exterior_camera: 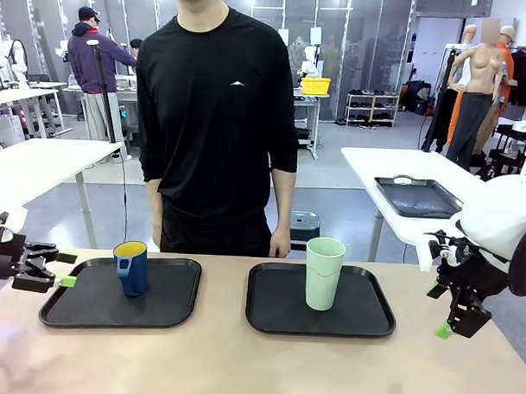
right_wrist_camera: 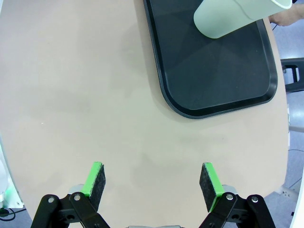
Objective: Sort and store the cups by type.
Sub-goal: Pick up the Handle plastic cup and place it into the empty Flat Tray.
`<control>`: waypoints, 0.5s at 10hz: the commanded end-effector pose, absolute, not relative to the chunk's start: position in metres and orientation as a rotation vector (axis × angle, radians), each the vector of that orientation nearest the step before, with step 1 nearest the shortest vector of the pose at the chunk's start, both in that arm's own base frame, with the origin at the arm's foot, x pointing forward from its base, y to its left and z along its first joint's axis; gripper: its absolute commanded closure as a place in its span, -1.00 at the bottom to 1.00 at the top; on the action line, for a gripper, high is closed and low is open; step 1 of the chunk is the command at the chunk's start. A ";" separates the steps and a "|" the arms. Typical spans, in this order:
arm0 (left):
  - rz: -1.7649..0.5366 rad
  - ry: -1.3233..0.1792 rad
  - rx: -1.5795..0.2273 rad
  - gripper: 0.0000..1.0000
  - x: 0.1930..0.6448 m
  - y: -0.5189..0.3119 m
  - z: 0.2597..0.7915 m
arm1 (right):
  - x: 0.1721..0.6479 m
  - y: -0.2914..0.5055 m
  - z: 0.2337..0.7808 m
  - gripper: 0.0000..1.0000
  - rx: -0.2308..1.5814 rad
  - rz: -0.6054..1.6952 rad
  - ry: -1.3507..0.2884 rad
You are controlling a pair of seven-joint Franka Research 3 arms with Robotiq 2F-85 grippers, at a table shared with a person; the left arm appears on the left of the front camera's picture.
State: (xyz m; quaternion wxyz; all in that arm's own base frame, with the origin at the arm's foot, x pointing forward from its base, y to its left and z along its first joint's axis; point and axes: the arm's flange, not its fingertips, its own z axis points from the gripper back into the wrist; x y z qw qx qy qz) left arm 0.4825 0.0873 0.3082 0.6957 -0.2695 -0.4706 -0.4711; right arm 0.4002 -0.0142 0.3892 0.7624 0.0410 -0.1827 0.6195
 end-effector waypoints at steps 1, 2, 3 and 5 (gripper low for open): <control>-1.052 -1.059 -0.605 -1.00 0.483 0.087 0.306 | 0.401 -0.013 0.388 -1.00 0.076 1.335 -0.392; -1.052 -1.059 -0.605 -1.00 0.483 0.087 0.306 | 0.401 -0.013 0.388 -1.00 0.076 1.335 -0.392; -1.052 -1.059 -0.605 -1.00 0.483 0.087 0.306 | 0.401 -0.013 0.388 -1.00 0.076 1.335 -0.392; -1.052 -1.059 -0.605 -1.00 0.483 0.087 0.306 | 0.401 -0.013 0.388 -1.00 0.076 1.335 -0.392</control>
